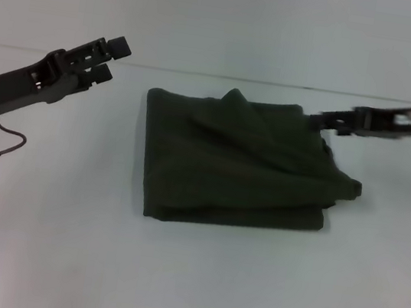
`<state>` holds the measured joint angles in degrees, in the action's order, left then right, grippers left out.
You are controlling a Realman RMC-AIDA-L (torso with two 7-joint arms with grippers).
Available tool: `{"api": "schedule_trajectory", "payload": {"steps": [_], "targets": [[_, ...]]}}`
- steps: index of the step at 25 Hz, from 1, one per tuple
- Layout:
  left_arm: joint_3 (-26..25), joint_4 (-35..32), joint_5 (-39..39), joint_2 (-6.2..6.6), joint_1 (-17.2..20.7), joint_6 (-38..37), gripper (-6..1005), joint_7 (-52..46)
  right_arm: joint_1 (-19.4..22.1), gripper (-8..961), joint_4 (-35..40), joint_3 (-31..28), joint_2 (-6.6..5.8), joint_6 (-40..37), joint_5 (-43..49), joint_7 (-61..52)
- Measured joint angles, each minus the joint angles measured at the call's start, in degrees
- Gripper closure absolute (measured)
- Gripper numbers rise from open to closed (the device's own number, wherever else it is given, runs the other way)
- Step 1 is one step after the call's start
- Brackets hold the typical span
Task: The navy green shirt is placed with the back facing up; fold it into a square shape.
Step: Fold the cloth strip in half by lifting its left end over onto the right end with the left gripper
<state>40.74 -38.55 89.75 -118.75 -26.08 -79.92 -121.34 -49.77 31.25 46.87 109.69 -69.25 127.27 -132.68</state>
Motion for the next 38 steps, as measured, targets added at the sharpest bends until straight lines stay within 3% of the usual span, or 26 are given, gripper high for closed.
{"api": "schedule_trajectory", "payload": {"steps": [5,9,12,18,24,38], "targets": [[-1.2,0.2,-0.1,0.01,0.3,-1.2,36,0.6,-6.0,167,0.4,5.4,3.34,7.4,9.5,-0.1],[-2.4,0.2,-0.1,-0.33,0.4,-1.4,36,0.7,-8.3,172,0.6,12.0,5.94,11.9,15.2,0.2],[-2.7,0.6,-0.1,-0.59,0.5,-1.4,37,0.7,-9.2,176,0.6,13.7,7.53,13.4,18.1,-0.1],[-3.0,1.7,-0.1,-0.77,0.5,-1.5,37,0.7,-9.4,310,0.3,14.4,8.66,15.5,19.2,0.2],[-3.0,1.7,-0.1,-1.25,0.4,-1.1,37,0.7,-9.2,302,-0.1,16.6,9.29,16.5,19.9,-0.2],[-3.0,1.7,-0.1,-2.07,-0.3,0.1,38,0.6,-8.8,741,0.1,16.7,9.79,16.4,20.9,-1.7]]}}
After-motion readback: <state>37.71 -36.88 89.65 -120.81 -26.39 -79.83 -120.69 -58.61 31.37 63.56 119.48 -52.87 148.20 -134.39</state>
